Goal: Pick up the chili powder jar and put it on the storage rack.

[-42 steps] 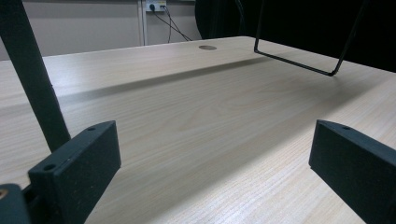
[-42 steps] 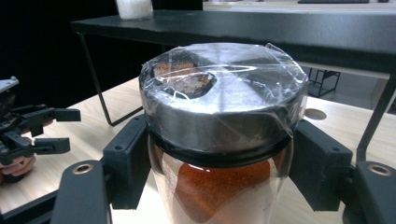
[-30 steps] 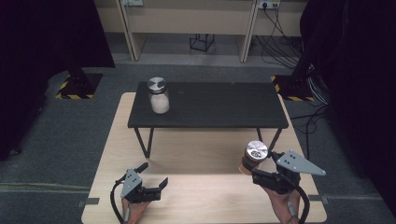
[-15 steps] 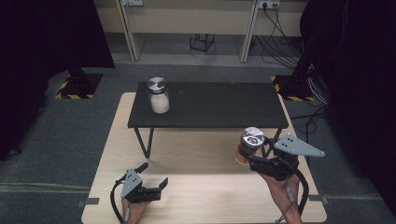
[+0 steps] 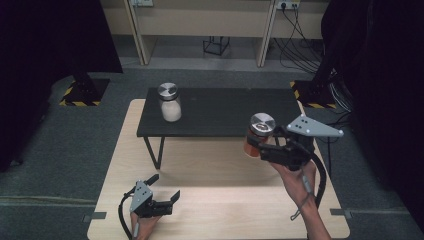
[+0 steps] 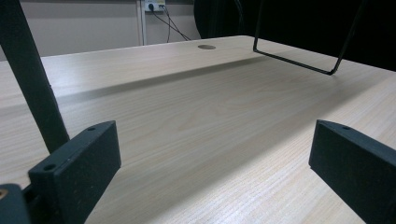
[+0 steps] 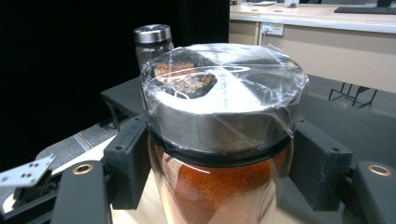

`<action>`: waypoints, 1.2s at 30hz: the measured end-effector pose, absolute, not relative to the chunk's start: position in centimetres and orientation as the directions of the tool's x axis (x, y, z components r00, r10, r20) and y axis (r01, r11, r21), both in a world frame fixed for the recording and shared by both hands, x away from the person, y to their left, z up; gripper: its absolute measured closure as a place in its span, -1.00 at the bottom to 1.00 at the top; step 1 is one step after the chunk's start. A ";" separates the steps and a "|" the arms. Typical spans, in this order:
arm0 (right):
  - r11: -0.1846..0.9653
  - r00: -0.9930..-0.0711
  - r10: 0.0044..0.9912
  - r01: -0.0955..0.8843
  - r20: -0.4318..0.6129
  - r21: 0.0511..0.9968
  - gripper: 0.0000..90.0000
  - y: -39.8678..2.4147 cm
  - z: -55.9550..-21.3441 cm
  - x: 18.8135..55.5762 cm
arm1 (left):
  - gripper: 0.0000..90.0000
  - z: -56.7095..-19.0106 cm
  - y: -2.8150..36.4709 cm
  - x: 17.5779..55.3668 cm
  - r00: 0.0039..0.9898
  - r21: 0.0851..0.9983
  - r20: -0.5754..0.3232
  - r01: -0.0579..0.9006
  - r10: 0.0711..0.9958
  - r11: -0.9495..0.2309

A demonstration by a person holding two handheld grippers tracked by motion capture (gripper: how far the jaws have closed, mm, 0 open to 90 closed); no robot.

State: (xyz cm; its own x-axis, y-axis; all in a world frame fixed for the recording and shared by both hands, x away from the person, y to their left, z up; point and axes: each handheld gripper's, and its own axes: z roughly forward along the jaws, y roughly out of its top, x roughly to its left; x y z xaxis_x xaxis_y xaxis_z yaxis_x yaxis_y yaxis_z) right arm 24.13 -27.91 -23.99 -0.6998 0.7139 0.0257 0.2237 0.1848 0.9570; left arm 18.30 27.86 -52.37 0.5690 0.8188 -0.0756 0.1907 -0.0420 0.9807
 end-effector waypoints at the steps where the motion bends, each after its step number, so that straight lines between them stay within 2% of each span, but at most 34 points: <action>1: 0.190 -0.699 0.715 0.223 0.021 0.956 -0.33 -27.5 -23.8 24.5 | -0.97 -52.3 27.9 18.3 0.569 0.980 -0.077 0.193 0.819 -0.042; 16: 0.179 -0.658 0.753 0.245 0.028 0.953 -0.33 -22.6 -23.4 30.3 | -0.97 -52.4 27.9 18.4 0.573 0.980 -0.080 0.194 0.816 -0.040; 36: 0.180 -0.566 0.824 0.281 0.011 0.943 -0.33 -19.1 -24.8 35.0 | -0.97 -52.3 28.0 18.5 0.575 0.980 -0.078 0.195 0.814 -0.044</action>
State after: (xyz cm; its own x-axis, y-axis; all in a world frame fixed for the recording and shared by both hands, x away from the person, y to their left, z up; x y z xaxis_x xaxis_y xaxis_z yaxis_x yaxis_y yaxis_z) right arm 34.97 -19.10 -24.76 -0.5658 0.8244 0.0110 0.2810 0.1803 0.9426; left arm 18.49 27.96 -52.31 0.5755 0.8141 -0.0779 0.1949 -0.0440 0.9798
